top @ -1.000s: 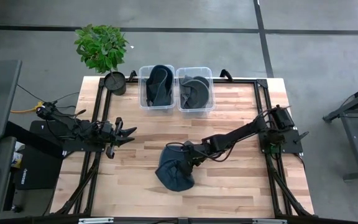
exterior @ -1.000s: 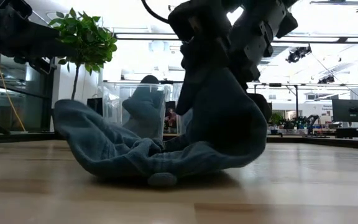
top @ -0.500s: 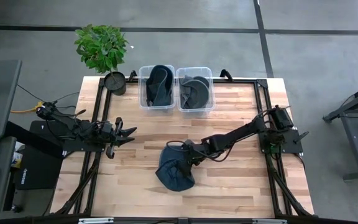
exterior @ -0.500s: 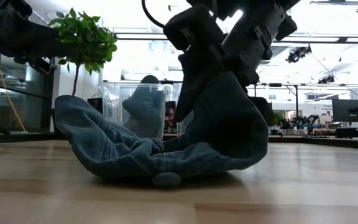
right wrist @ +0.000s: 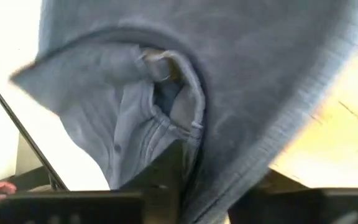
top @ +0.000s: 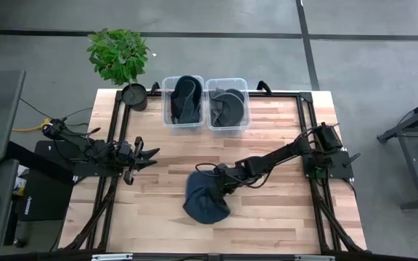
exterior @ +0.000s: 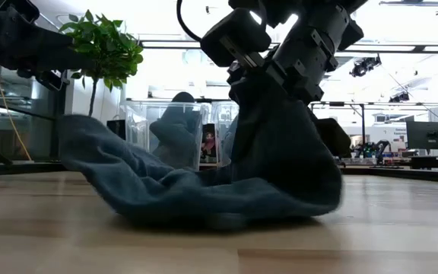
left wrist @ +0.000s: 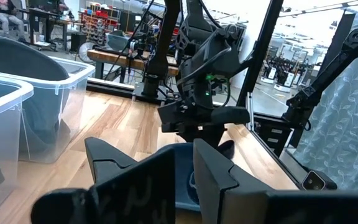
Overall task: Pick & Place hat
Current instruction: Put the blue cap into the left transparent bin
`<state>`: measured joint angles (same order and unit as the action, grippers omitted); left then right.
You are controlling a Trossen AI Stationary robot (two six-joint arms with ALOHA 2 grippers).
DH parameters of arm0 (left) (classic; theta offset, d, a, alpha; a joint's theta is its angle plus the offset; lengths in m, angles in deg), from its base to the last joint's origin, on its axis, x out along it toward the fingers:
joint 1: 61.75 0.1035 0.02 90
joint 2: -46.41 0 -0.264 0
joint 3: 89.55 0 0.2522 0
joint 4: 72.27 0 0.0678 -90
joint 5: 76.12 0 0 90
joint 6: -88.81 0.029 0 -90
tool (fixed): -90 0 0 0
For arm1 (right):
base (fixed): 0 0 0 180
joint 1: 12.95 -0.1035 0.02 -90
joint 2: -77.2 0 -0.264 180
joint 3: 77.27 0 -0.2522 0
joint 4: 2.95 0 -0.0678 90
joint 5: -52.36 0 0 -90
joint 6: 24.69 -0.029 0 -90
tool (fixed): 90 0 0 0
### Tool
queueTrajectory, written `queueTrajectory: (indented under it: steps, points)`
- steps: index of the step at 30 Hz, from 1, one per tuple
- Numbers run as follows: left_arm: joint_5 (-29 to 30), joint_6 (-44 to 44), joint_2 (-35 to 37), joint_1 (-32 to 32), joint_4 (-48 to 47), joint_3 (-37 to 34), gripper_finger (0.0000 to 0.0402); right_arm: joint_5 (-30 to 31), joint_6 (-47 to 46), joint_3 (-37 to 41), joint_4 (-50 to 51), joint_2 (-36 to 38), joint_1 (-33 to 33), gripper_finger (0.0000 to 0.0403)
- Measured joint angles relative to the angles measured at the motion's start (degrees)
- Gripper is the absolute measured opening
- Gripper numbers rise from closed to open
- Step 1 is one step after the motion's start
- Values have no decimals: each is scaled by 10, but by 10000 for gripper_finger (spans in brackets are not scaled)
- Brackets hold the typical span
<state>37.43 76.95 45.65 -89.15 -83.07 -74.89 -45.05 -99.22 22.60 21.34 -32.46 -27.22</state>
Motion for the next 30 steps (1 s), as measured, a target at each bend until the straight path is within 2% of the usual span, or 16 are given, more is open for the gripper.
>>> queueTrajectory:
  steps: [4,6,10,14,22,30]
  points:
    - [0,0,0,0,0,0,0,2,8,0,-1,0,4,28]
    - [0,0,0,0,0,0,0,2,11,0,-1,0,4,13]
    - [0,0,0,0,0,0,0,-6,11,0,-1,0,8,20]
    - [0,0,0,0,0,0,0,-6,15,0,-6,2,11,10]
    - [0,0,0,0,0,0,0,9,17,0,-61,20,12,10]
    - [0,0,0,0,0,0,0,86,41,0,-65,87,15,10]
